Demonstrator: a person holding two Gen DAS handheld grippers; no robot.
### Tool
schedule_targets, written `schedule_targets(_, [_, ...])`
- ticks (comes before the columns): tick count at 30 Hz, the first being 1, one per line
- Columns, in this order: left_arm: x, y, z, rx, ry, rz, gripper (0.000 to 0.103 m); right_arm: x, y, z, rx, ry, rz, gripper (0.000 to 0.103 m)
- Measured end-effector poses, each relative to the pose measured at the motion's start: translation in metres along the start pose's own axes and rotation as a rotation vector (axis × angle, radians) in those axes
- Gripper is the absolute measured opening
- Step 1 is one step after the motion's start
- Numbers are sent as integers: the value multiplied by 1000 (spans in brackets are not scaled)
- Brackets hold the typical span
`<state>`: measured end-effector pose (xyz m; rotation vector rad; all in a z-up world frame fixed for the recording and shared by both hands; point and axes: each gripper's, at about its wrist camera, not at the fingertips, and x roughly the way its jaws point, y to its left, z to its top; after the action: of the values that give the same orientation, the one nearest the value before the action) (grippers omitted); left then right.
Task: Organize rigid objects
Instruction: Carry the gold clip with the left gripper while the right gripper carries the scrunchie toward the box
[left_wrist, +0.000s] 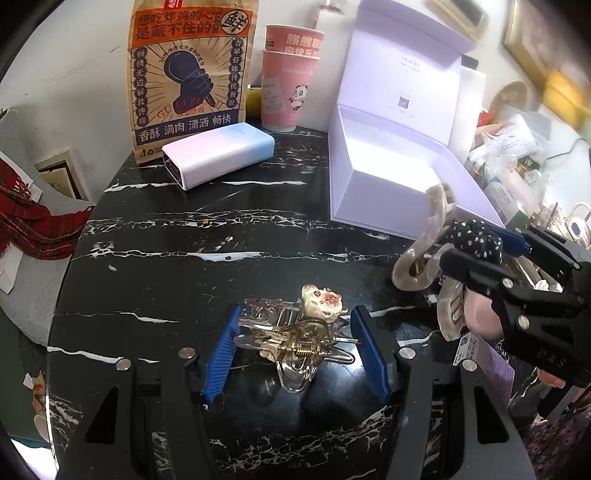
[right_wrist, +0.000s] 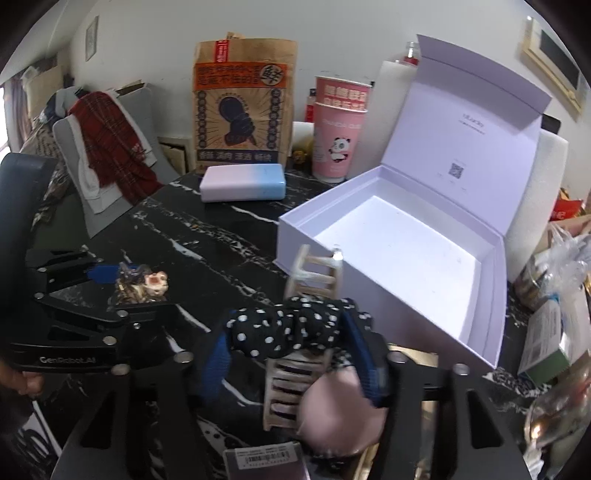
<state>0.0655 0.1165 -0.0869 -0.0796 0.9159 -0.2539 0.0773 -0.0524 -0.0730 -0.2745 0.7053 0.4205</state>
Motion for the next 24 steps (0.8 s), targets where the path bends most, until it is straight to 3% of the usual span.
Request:
schedule_targets(8, [-1,-4,2,7,-6,2,60,-8,-3,-4,11,-39,-24,17])
schedule_targets(24, [-20,-37,12,66,-68,-9,60,-39,-26,-13,96,-107,-48,16])
